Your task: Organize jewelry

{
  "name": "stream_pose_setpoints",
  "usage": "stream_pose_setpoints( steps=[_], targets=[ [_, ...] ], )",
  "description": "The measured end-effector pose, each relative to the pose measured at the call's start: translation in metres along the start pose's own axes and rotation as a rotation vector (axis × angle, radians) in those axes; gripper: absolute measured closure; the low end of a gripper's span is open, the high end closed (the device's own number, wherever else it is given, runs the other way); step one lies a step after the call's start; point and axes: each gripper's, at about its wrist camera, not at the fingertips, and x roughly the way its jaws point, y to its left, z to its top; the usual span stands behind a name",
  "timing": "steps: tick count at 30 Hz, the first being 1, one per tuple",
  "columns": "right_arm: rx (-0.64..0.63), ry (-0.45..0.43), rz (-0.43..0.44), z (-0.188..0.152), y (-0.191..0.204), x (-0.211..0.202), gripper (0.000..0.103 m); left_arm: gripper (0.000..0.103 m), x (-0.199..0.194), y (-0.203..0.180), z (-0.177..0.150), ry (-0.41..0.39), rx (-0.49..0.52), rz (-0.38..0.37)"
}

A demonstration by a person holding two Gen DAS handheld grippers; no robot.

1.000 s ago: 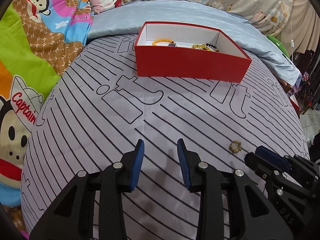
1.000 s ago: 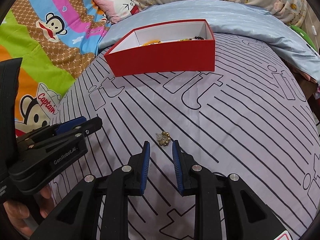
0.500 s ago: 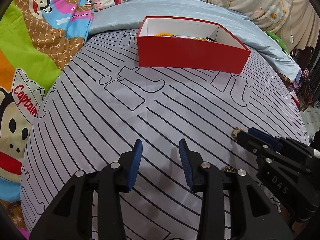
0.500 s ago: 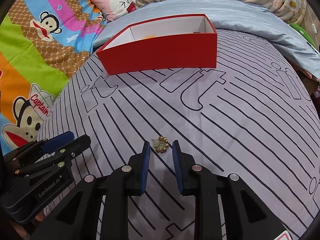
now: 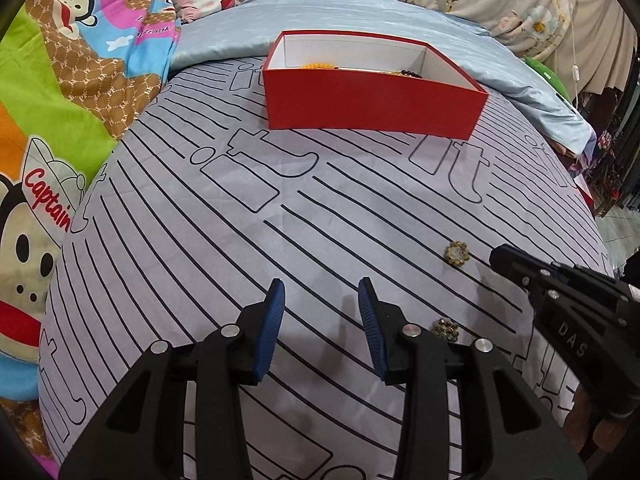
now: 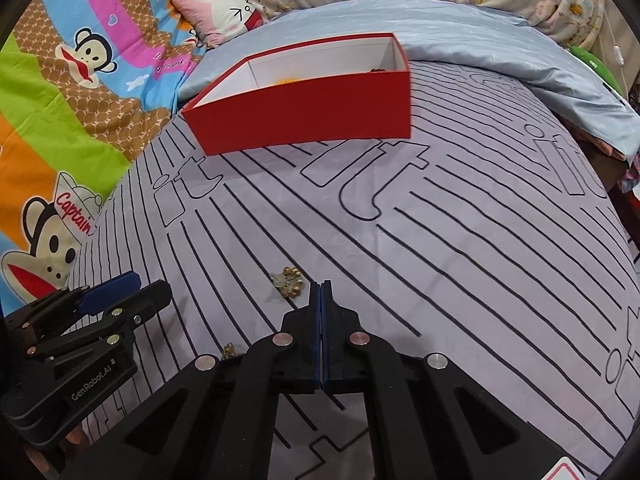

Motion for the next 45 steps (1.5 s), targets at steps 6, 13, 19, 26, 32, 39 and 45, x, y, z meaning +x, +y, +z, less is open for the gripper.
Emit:
stream_pose_setpoints(
  steps=[6,13,19,26,32,39,45],
  targets=[
    [0.029,-0.008,-0.003,-0.005,-0.014,-0.011,0.103,0.051,-0.013,-0.014,-0.012,-0.014,0.037,-0.040],
    [0.058,0.000,-0.008,-0.008,-0.023,-0.013,0.102,0.050,-0.008,-0.043,-0.021,0.005,0.094,-0.093],
    [0.061,-0.003,-0.009,-0.009,-0.024,-0.015,0.101,0.061,0.007,-0.053,-0.025,0.023,0.101,-0.085],
    [0.040,0.004,0.014,-0.009,-0.012,-0.015,0.096,0.091,0.012,-0.045,-0.020,-0.007,0.091,-0.027],
    [0.016,0.026,0.036,-0.007,0.001,-0.004,0.095,0.091,0.016,-0.029,-0.012,-0.016,0.062,0.024],
    [0.006,0.016,0.039,-0.001,0.010,0.001,0.077,0.091,0.023,-0.010,-0.001,-0.021,0.024,0.062],
    [0.000,0.028,0.046,0.004,0.012,0.010,0.077,0.091,0.029,0.002,0.008,-0.024,-0.001,0.077]
  ],
)
